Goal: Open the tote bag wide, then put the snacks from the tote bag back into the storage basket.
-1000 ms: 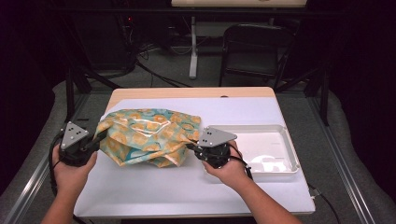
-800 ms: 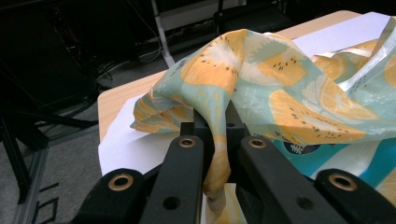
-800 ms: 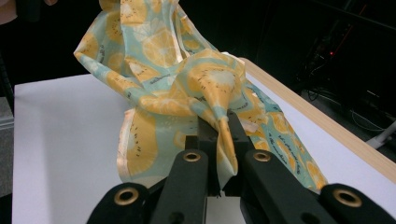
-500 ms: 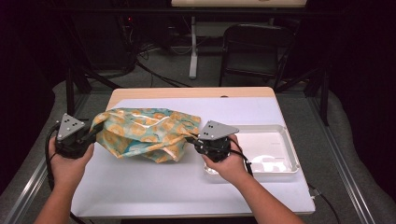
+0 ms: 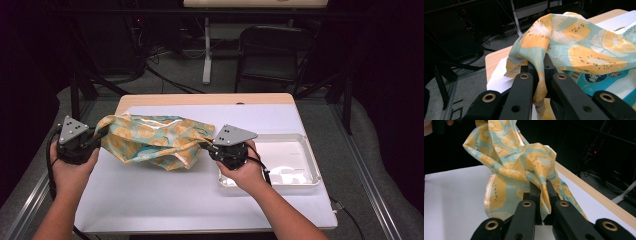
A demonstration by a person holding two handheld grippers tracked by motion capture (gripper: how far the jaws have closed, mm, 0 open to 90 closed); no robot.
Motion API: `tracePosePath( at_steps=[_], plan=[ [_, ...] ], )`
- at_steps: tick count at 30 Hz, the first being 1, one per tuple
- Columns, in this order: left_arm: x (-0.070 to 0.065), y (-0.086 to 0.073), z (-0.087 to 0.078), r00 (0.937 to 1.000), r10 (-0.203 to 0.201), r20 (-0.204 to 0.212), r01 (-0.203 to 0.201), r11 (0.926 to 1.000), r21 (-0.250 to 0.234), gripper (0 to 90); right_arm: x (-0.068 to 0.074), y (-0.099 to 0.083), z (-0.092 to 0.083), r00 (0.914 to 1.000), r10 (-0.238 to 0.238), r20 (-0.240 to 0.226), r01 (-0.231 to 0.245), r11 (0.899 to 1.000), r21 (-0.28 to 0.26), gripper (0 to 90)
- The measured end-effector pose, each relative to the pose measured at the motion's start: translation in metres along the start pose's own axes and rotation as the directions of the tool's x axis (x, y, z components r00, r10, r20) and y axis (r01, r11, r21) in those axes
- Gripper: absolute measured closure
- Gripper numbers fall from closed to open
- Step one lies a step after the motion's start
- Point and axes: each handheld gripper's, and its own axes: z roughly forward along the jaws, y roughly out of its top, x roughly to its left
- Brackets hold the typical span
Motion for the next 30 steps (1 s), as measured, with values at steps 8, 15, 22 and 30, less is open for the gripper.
tracePosePath(
  at_steps=[8,15,22,30],
  plan=[
    [0.000,0.010,0.001,0.9998,0.016,-0.008,-0.016,0.9999,-0.002,90.0,-0.002,0.006,-0.001,1.0000,-0.002,0.007,0.002,1.000,-0.009,90.0],
    [0.001,0.025,0.004,0.9989,0.035,-0.031,-0.036,0.9993,-0.007,90.0,-0.006,0.017,-0.002,0.9998,-0.012,0.013,0.013,1.000,-0.023,90.0],
    [0.004,0.038,0.005,0.9983,0.033,-0.049,-0.033,0.9993,-0.017,90.0,-0.014,0.032,-0.005,0.9996,-0.020,0.021,0.021,0.999,-0.031,90.0],
    [0.010,0.046,0.003,0.9979,0.028,-0.058,-0.029,0.9994,-0.021,90.0,-0.022,0.043,-0.010,0.9990,-0.009,0.043,0.012,0.998,-0.054,90.0]
  ],
)
